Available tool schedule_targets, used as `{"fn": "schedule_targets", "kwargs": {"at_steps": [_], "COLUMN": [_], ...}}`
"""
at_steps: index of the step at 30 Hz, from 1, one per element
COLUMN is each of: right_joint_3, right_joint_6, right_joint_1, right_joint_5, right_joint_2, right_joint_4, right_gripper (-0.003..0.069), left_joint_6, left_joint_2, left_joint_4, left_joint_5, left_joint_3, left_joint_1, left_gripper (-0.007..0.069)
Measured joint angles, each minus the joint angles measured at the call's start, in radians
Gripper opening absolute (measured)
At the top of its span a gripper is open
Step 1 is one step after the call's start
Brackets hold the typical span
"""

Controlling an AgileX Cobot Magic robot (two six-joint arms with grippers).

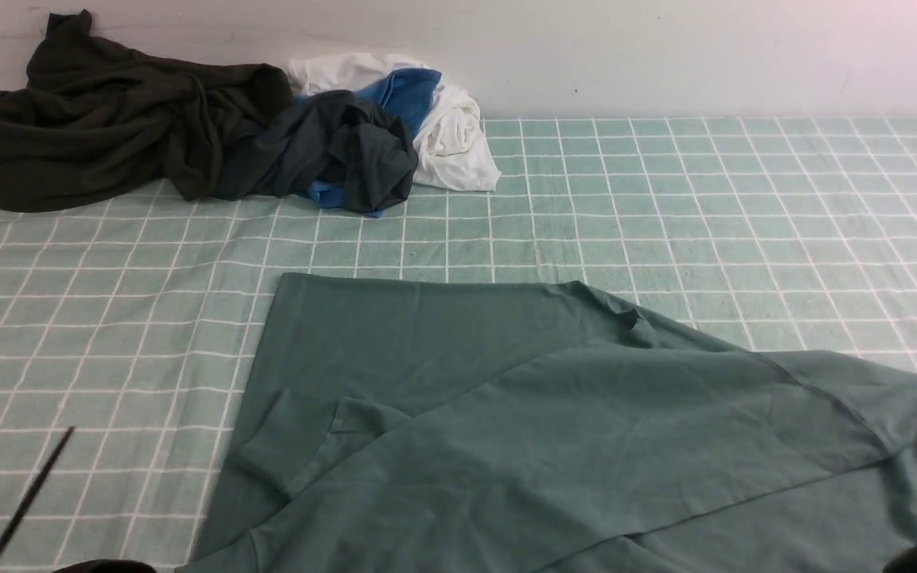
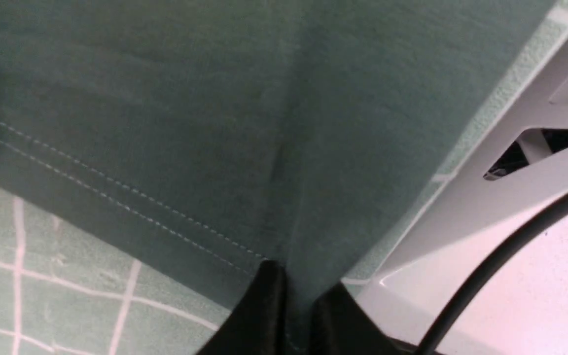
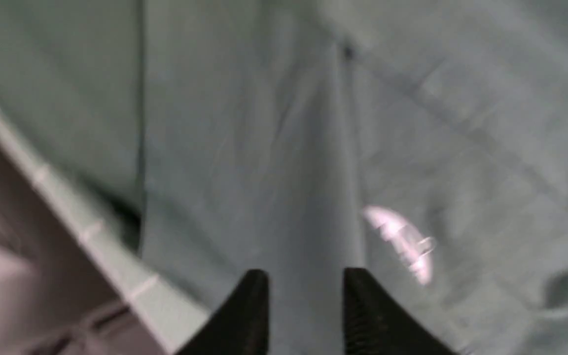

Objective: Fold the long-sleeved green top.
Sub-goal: Use both arms simultaneously to clamp the lower edge of the clothing fabric

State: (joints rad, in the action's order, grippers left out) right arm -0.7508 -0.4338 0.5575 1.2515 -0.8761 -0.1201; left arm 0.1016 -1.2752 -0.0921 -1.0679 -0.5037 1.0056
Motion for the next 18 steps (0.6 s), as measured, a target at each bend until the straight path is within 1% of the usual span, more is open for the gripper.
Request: {"fn": "schedule_targets", "kwargs": {"at_steps": [1, 2, 3, 4, 5, 6, 7, 9, 10, 13, 16, 18], "right_joint_3": [0.009, 0.08, 0.089, 0.14, 0.164, 0.227, 0.257, 0.284, 0.317, 0.358, 0.374, 0.375], "right_joint_6": [0.0, -0.063, -0.069, -0.108, -0.127, -0.173, -0.19, -0.201, -0.211, -0.213, -0.213, -0.213], "right_joint_1": [0.001, 0.012, 0.014, 0.033, 0.04, 0.078, 0.101, 0.124, 0.16, 0.198, 0.222, 0.243], "right_joint_5": [0.0, -0.006, -0.008, -0.024, -0.038, -0.089, -0.122, -0.157, -0.215, -0.323, -0.384, -0.414], "right_joint_2": [-0.001, -0.007, -0.008, -0.016, -0.021, -0.036, -0.048, -0.062, -0.09, -0.14, -0.189, -0.227], "right_joint_4": [-0.002, -0.003, -0.002, -0.002, -0.002, -0.002, -0.002, -0.001, 0.013, 0.047, 0.058, 0.067], "right_gripper": [0.0269, 0.0358, 0.0358, 0.0417, 0.0439, 0.0484, 0.0503, 0.0514, 0.0524, 0.0527, 0.0519, 0.0501], "left_joint_6": [-0.002, -0.012, -0.014, -0.018, -0.02, -0.023, -0.023, -0.024, -0.024, -0.024, -0.024, -0.024], "left_joint_2": [0.0, 0.02, 0.021, 0.028, 0.029, 0.031, 0.032, 0.032, 0.032, 0.032, 0.032, 0.032], "left_joint_4": [0.002, 0.005, 0.005, 0.007, 0.007, 0.007, 0.007, 0.007, 0.009, 0.009, 0.009, 0.009], "left_joint_5": [0.001, 0.013, 0.014, 0.018, 0.018, 0.018, 0.018, 0.019, 0.019, 0.019, 0.019, 0.019], "left_joint_3": [0.001, 0.001, 0.001, 0.001, 0.001, 0.001, 0.001, 0.002, 0.002, 0.002, 0.002, 0.003], "left_joint_1": [0.0, 0.0, 0.0, 0.0, 0.0, 0.0, 0.0, 0.0, 0.0, 0.0, 0.0, 0.0], "left_gripper": [0.0028, 0.0028, 0.0028, 0.0028, 0.0028, 0.0028, 0.0028, 0.0028, 0.0028, 0.0028, 0.0028, 0.0028]}}
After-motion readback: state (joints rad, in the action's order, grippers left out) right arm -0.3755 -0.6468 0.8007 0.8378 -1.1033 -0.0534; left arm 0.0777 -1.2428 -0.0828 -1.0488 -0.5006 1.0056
